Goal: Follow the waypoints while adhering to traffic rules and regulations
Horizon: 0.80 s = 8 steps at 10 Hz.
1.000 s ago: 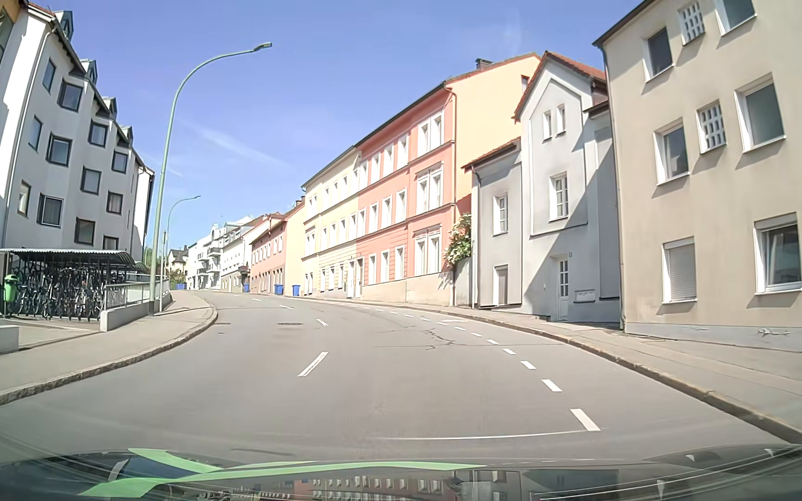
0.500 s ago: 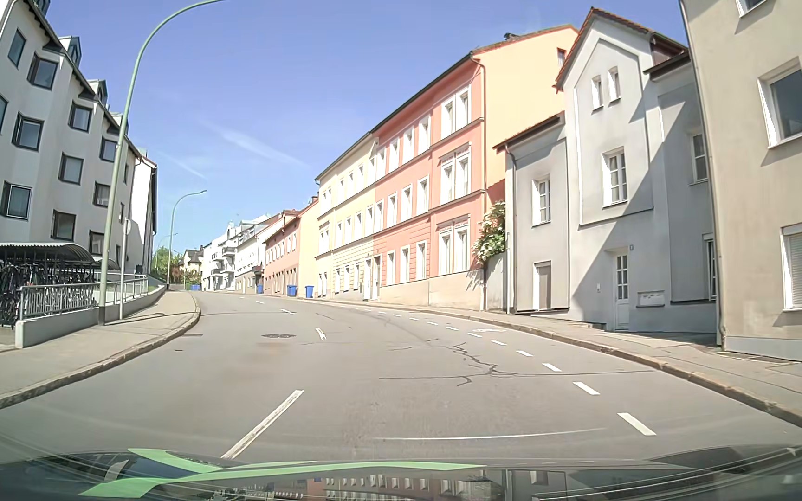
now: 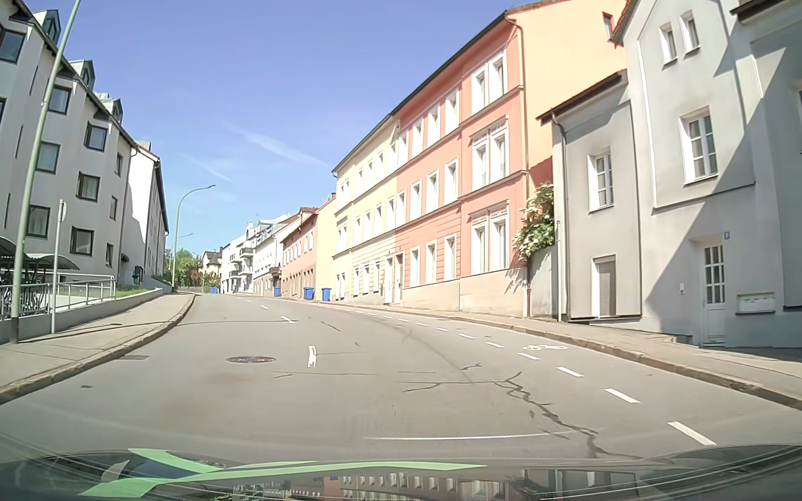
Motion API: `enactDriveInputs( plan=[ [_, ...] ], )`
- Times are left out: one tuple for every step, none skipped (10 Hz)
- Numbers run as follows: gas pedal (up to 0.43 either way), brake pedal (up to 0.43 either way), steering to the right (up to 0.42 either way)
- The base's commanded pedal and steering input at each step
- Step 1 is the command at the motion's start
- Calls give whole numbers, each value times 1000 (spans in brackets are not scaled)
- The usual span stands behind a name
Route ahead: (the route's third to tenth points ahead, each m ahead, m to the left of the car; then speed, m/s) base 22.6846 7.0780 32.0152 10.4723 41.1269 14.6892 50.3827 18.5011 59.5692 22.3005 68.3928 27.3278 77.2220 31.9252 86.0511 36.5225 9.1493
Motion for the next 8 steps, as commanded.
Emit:
enactDriveInputs(
  plan=[
    [280, 0, -56],
    [280, 0, -58],
    [280, 0, -62],
    [280, 0, -67],
    [280, 0, -71],
    [280, 0, -72],
    [280, 0, -72],
    [280, 0, -72]
  ],
)
